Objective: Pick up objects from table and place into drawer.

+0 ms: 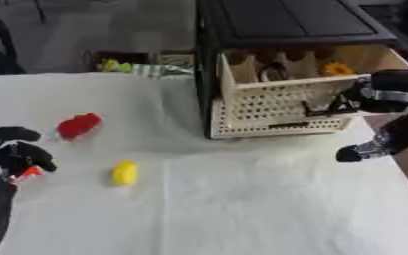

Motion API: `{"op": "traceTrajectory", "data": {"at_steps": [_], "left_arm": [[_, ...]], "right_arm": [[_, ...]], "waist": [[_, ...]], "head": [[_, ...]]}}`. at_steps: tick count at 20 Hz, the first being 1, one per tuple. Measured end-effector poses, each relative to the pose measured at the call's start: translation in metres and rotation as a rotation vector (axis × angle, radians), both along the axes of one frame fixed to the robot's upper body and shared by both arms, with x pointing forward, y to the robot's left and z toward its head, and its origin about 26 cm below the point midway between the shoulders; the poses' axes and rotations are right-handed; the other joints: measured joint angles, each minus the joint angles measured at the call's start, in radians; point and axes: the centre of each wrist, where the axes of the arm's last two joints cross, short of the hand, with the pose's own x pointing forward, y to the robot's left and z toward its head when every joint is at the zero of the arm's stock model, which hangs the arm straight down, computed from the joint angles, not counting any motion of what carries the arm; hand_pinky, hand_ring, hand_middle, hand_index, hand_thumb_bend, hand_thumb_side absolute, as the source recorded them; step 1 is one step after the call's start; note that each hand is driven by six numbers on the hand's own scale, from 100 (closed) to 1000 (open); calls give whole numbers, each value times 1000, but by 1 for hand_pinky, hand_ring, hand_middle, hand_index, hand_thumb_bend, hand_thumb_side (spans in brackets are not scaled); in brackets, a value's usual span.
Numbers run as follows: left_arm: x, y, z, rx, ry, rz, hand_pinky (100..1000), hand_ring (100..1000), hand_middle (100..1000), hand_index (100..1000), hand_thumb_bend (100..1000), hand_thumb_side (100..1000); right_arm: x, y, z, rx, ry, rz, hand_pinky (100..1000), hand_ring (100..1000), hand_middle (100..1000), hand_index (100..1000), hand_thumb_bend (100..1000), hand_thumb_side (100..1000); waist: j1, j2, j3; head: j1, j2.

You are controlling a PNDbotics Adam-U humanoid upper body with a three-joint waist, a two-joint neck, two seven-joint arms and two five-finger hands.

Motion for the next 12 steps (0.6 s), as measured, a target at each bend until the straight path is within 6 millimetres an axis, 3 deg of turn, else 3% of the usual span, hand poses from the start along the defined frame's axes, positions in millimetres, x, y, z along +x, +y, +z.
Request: {"op": "traceTrajectory", "data": {"at_steps": [12], "left_arm": [[0, 0, 0, -2, 5, 3, 487, 529, 598, 699, 167, 992]], "right_arm": [[-18, -2, -8, 18, 25, 4, 100, 107, 100, 782, 626, 756]], "waist": [[0, -3, -9]], "head": [[3, 0]]}}
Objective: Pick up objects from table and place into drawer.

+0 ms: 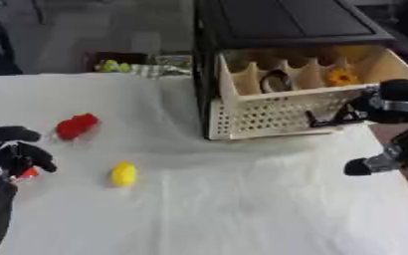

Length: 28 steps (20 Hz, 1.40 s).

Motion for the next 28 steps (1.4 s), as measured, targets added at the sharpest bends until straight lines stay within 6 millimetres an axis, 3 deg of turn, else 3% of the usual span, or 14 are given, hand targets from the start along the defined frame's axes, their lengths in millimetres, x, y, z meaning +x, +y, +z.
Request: {"op": "traceTrajectory", "data": {"at_steps": [28], "left_arm": [[0, 0, 0, -6, 6, 2, 488, 532, 600, 695, 170, 993]], "right_arm": [[-19, 1, -9, 20, 50, 10, 100, 103, 100, 787, 639, 756]], "waist": [[-2, -3, -10]], "head": [[1, -1]]}}
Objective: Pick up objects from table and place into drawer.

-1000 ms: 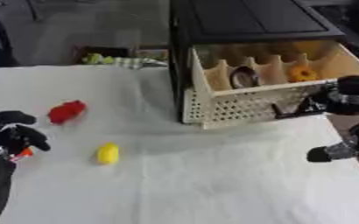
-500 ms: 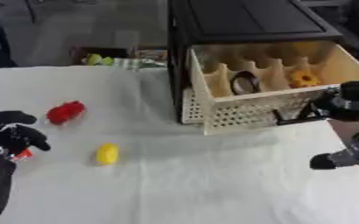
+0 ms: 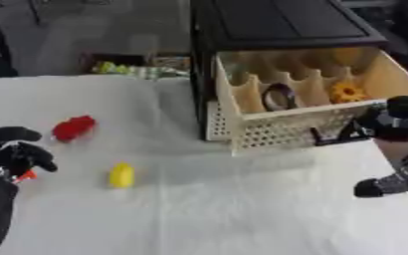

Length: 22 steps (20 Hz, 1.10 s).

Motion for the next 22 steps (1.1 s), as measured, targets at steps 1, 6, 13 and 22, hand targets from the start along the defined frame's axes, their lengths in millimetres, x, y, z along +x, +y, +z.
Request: {"op": "traceTrajectory", "data": {"at_steps": [1, 6, 13, 22], "left_arm": [[0, 0, 0, -1, 0, 1, 488, 532, 600, 694, 170, 993], [0, 0, 0, -2, -1, 2, 487, 532, 600, 694, 169, 994], [0, 0, 0, -2, 1, 2, 487, 532, 600, 693, 170, 996], [0, 0, 0, 0, 2, 4, 488, 532, 600, 691, 171, 996]], "right_arm": [[-1, 0, 0, 1, 1, 2, 100, 103, 100, 792, 641, 759], [-4, 4, 2, 6, 0, 20, 100, 112, 100, 839, 646, 781], [-6, 7, 8, 22, -13, 44, 100, 112, 100, 850, 636, 805], [-10, 8, 16, 19, -9, 56, 100, 110, 100, 845, 633, 808]], "waist": [[0, 0, -1], [0, 0, -1], [-2, 0, 1], [-5, 0, 1]], "head": [[0, 0], [0, 0], [0, 0], [0, 0]]}}
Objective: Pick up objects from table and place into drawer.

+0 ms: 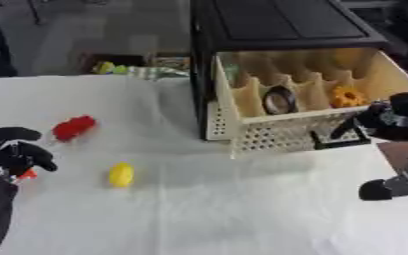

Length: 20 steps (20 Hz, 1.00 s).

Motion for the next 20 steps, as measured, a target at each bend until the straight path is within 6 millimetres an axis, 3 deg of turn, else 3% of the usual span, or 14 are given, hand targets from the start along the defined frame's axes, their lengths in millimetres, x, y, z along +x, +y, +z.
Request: {"op": "traceTrajectory", "data": {"at_steps": [16, 18, 20], "left_arm": [[0, 0, 0, -1, 0, 2, 488, 532, 601, 689, 169, 991], [0, 0, 0, -2, -1, 3, 488, 532, 601, 689, 168, 988], [0, 0, 0, -3, -2, 5, 488, 533, 602, 688, 166, 986]], "right_arm": [[-17, 2, 20, 70, -73, 60, 100, 129, 100, 807, 621, 843], [-19, 1, 26, 101, -97, 74, 100, 136, 100, 794, 568, 861], [-20, 1, 33, 145, -132, 89, 100, 143, 100, 775, 452, 873]], "waist": [[-1, 0, -8], [1, 0, -8], [3, 0, -8]], "head": [[9, 0], [14, 0], [20, 1]]}}
